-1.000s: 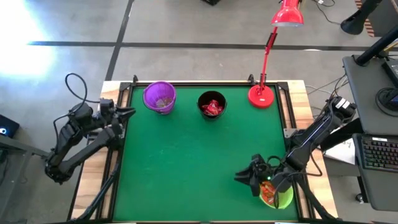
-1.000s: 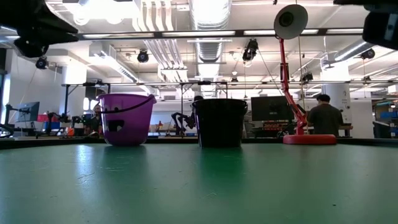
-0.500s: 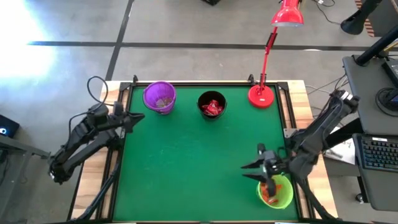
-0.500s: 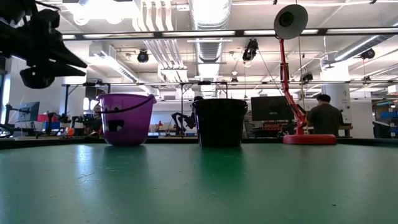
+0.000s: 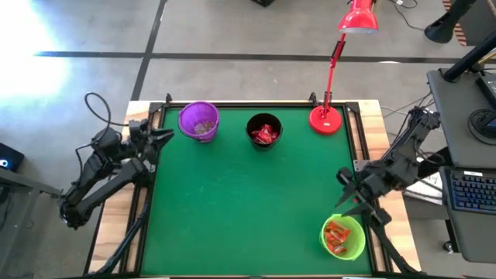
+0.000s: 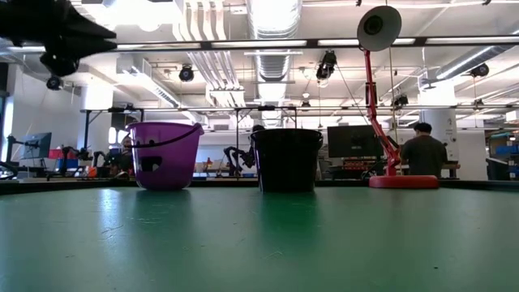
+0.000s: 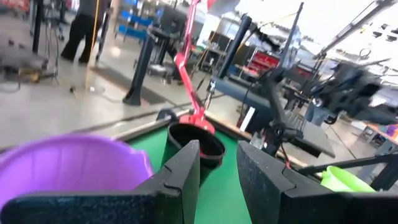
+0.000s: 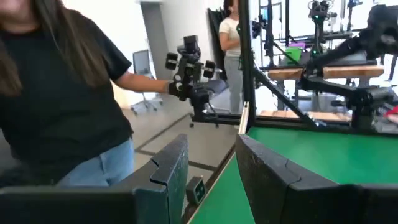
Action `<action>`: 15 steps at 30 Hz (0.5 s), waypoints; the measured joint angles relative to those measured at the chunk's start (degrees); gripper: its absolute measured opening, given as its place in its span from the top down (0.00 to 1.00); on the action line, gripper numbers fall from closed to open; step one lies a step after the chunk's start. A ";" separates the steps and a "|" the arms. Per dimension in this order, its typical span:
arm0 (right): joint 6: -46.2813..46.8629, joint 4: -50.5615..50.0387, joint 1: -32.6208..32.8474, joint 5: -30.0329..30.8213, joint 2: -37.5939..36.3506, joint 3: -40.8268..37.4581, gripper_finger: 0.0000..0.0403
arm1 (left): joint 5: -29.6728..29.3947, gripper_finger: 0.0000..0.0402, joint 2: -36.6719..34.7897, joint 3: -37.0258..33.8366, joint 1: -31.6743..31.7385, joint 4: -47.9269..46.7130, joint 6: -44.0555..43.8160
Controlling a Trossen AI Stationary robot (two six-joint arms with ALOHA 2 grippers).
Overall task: Sort candy
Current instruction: Return to Home Position
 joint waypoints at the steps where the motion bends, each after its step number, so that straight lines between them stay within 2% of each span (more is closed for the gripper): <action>1: 0.52 0.49 0.00 -0.20 -2.57 -2.32 0.68 | -0.02 0.78 0.00 0.69 0.00 0.08 0.34; 4: 1.34 3.94 0.00 -1.22 -9.01 -8.99 0.68 | 0.00 0.78 0.00 2.67 0.00 0.13 0.54; 7: -0.67 6.28 0.00 -5.66 -13.77 -15.04 0.68 | 0.00 0.78 0.00 4.69 0.00 0.20 0.57; 15: -4.68 9.51 0.00 -25.26 -22.30 -25.62 0.68 | -0.02 0.78 0.00 6.77 0.00 -0.20 -0.84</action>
